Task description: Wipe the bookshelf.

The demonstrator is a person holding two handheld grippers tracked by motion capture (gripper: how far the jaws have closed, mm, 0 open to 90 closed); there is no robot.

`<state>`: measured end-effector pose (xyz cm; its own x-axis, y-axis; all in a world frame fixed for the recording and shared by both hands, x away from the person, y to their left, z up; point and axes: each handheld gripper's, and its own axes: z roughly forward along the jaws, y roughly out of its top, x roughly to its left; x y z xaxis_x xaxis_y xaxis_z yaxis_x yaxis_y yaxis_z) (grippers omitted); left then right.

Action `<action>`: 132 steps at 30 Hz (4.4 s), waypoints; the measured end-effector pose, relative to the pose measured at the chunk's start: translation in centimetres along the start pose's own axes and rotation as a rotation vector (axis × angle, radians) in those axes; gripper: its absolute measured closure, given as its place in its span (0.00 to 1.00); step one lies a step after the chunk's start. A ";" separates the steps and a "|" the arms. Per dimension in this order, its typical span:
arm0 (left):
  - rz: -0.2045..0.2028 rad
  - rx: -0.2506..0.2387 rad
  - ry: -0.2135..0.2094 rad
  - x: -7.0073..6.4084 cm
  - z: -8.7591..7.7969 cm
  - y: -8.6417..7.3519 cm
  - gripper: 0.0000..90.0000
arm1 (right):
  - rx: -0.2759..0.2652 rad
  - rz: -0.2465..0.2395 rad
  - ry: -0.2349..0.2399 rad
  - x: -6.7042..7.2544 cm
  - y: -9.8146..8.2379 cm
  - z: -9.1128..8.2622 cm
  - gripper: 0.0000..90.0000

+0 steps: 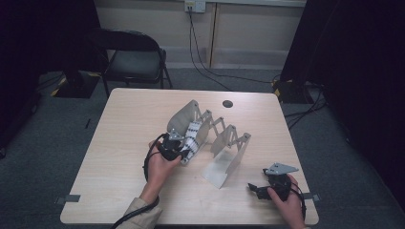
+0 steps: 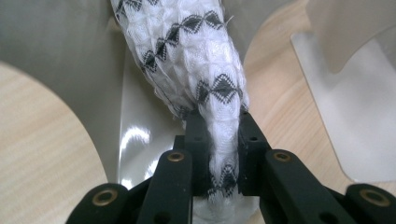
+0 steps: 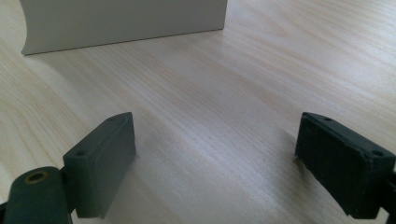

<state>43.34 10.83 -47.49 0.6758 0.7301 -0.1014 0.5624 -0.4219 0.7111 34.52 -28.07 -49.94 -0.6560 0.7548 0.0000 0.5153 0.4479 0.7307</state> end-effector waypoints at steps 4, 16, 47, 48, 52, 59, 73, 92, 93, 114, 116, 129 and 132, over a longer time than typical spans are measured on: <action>-0.020 0.017 -0.011 0.0 -0.1 -0.8 0.87 | 0.000 0.000 0.000 0.0 0.0 0.0 0.13; 0.021 -0.056 0.000 -0.5 -3.6 0.7 0.87 | 0.000 0.000 0.000 0.0 0.0 0.0 0.13; 0.106 -0.095 0.012 -1.4 -3.3 5.3 0.87 | 0.000 0.000 0.000 0.0 0.0 0.0 0.13; 0.099 -0.093 0.008 -1.3 -3.1 5.1 0.87 | 0.000 0.000 0.001 0.0 0.0 0.0 0.13; 0.083 -0.066 0.004 -1.0 -2.6 4.1 0.87 | 0.000 0.000 0.001 0.0 0.0 0.0 0.13; 0.038 -0.018 -0.010 -0.7 -1.0 1.9 0.87 | 0.000 0.000 0.001 0.0 0.0 0.0 0.13; 0.000 0.052 -0.007 -0.1 -0.7 -0.7 0.85 | 0.000 -0.001 0.001 0.0 0.0 0.0 0.13; 0.067 0.019 0.078 -0.7 1.1 -0.6 0.48 | 0.000 -0.001 0.001 0.0 0.0 0.0 0.13; 0.067 0.022 0.071 -0.7 1.1 -0.6 0.54 | 0.000 -0.001 0.001 0.0 0.0 0.0 0.13; 0.086 -0.180 0.004 -1.6 -6.1 4.7 0.85 | 0.001 -0.001 0.001 0.0 0.0 0.0 0.13; 0.087 -0.168 -0.001 -1.5 -5.7 4.7 0.85 | 0.000 0.000 -0.001 0.1 0.0 0.0 0.13; 0.070 -0.014 -0.026 -1.3 -1.0 0.4 0.85 | 0.000 0.000 0.000 0.0 0.0 0.0 0.13; 0.062 0.005 -0.031 -1.4 -0.3 -0.3 0.85 | 0.000 0.000 0.000 0.0 0.0 0.0 0.13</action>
<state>42.08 10.11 -47.35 0.7238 0.6855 -0.0790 0.5213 -0.4682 0.7134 34.49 -28.03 -49.94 -0.6562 0.7546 0.0001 0.5153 0.4481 0.7305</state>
